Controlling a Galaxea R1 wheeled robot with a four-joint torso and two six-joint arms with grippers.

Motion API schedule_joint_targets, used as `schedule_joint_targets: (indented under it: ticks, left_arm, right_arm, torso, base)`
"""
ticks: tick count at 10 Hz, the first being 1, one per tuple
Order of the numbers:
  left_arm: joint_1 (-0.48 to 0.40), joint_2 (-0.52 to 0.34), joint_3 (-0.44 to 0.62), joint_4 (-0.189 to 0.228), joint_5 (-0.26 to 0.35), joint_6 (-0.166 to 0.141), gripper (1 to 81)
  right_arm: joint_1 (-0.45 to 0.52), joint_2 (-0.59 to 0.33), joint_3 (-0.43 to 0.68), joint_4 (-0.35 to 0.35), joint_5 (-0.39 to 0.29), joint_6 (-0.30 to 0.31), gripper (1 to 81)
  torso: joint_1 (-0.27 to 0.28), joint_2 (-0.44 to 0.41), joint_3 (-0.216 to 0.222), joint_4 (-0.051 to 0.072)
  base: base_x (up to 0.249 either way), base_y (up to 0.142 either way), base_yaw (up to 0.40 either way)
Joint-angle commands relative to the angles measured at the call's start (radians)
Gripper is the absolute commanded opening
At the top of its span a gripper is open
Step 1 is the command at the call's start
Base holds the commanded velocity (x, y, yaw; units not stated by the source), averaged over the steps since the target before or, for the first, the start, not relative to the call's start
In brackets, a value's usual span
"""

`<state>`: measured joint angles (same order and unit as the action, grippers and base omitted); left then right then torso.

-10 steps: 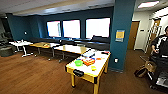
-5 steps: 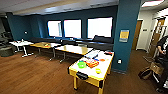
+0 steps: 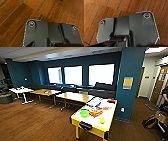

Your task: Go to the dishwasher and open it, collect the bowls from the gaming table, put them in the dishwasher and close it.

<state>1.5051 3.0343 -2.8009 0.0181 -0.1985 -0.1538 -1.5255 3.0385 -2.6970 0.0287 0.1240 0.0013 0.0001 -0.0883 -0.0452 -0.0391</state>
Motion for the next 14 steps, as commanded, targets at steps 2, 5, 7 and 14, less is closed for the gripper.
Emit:
schedule_joint_targets:
  ticks: [2, 5, 7, 14]
  left_arm:
    - [-0.062, -0.003, -0.003, 0.005, 0.039, 0.003, 81.1]
    - [-0.062, -0.003, -0.003, 0.005, 0.039, 0.003, 81.1]
    - [-0.061, -0.003, -0.003, 0.005, 0.039, 0.003, 81.1]
    - [-0.061, -0.003, -0.002, 0.002, 0.039, 0.003, 81.1]
  right_arm:
    - [0.063, 0.001, 0.004, -0.004, -0.041, 0.0, 81.1]
    - [0.063, -0.001, 0.004, -0.003, -0.04, 0.0, 81.1]
    - [0.063, 0.001, 0.003, -0.003, -0.041, 0.0, 81.1]
    - [0.06, 0.001, 0.004, -0.003, -0.04, 0.0, 81.1]
  torso:
    - [0.0, 0.0, 0.0, 0.0]
    - [0.0, 0.0, 0.0, 0.0]
    - [0.0, 0.0, 0.0, 0.0]
    - [0.0, 0.0, 0.0, 0.0]
  base:
    - [0.174, 0.096, 0.0]
    - [0.176, 0.077, 0.0]
    - [0.183, 0.0, 0.0]
    - [0.19, 0.0, 0.0]
